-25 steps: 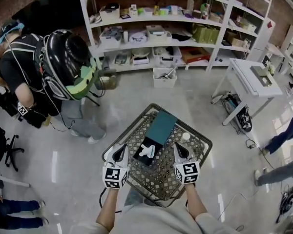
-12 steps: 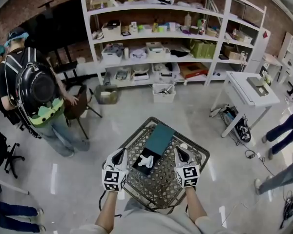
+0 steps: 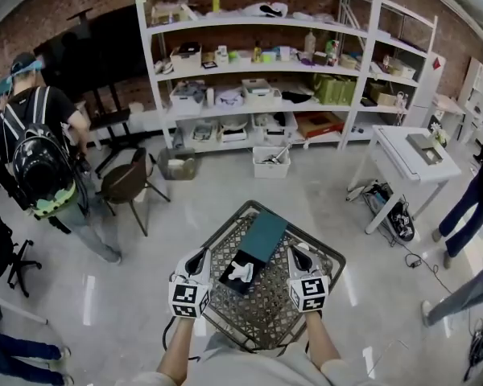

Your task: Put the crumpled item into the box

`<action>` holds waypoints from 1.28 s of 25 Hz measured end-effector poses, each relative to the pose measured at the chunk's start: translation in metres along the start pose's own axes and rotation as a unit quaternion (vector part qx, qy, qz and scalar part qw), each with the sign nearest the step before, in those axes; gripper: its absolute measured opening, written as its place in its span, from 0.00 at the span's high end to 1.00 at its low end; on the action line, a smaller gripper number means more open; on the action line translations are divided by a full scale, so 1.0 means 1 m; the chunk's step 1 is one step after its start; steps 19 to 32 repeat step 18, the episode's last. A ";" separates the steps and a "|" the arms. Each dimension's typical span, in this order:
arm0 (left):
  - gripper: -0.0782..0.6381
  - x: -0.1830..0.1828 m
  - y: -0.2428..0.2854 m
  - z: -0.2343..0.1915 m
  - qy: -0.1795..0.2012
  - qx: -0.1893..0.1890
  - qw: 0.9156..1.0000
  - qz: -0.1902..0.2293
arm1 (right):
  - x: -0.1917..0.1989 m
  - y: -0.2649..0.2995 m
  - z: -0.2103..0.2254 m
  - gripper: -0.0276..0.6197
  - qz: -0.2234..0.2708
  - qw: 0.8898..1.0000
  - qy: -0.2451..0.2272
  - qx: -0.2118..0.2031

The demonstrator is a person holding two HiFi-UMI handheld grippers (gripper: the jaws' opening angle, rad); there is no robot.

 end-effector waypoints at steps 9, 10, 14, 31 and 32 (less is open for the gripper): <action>0.88 0.006 -0.002 0.003 -0.004 -0.005 1.000 -0.003 | 0.008 -0.003 0.000 0.96 -0.011 1.000 0.004 -0.003; 0.88 0.006 -0.002 0.003 -0.005 -0.005 1.000 -0.004 | 0.008 -0.003 0.000 0.96 -0.012 1.000 0.004 -0.003; 0.88 0.009 -0.004 0.004 -0.007 -0.006 1.000 -0.009 | 0.008 -0.004 0.000 0.96 -0.014 1.000 0.005 -0.004; 0.88 0.010 -0.005 0.007 -0.005 -0.007 1.000 -0.013 | 0.007 -0.005 0.001 0.96 -0.015 1.000 0.008 -0.004; 0.88 0.010 -0.005 0.007 -0.005 -0.007 1.000 -0.013 | 0.007 -0.005 0.001 0.96 -0.015 1.000 0.008 -0.004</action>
Point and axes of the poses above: the fingertips, and each gripper's own axes: y forward along the fingers, z to its right, x out of its underside, the point moved 6 cm from there along -y, backward along the fingers, and after that the axes turned 10 degrees about -y, right-handed, at the moved point
